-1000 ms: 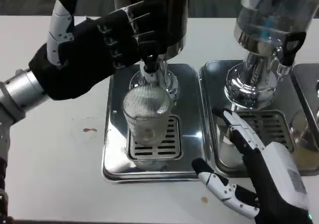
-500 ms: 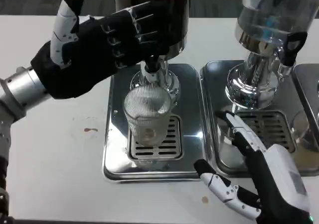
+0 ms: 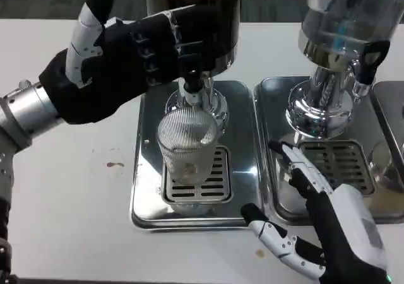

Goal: Grasp the cup under the faucet to collect the drink, then remove the cup.

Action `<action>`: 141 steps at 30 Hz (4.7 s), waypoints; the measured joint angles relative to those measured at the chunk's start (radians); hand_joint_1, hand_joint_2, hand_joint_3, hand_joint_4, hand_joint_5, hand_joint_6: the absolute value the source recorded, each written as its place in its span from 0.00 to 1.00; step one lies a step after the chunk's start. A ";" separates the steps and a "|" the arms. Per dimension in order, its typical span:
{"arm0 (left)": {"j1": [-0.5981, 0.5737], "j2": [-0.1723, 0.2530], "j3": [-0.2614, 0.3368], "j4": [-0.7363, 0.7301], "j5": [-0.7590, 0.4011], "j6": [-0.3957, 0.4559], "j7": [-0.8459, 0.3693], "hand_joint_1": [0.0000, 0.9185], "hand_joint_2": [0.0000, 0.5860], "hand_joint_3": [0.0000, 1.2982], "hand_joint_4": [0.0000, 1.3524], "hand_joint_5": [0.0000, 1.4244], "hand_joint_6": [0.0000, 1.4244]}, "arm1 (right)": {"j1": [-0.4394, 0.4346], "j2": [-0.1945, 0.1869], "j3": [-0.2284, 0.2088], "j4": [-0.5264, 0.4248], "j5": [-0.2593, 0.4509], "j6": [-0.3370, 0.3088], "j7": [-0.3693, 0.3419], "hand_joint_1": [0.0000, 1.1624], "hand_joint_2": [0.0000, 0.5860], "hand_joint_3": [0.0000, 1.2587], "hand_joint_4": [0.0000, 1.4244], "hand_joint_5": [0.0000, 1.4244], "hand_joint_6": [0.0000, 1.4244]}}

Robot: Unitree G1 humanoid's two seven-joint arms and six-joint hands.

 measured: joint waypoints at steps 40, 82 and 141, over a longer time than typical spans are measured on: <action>0.056 -0.023 -0.013 -0.114 0.088 -0.299 0.063 0.00 0.19 0.19 0.12 0.13 0.13 | 0.002 -0.016 -0.035 0.006 0.070 -0.013 0.038 0.26 0.39 0.10 0.05 0.07 0.19; 0.137 -0.018 -0.045 -0.218 0.075 -0.304 0.108 0.00 0.19 0.14 0.07 0.10 0.12 | -0.014 -0.017 -0.045 0.006 0.111 -0.013 0.083 0.26 0.33 0.10 0.05 0.07 0.20; 0.178 0.022 -0.114 -0.179 0.206 -0.773 0.245 0.00 0.20 0.14 0.07 0.11 0.13 | -0.156 -0.044 -0.063 0.080 0.325 -0.063 0.263 0.20 0.12 0.02 0.02 0.05 0.18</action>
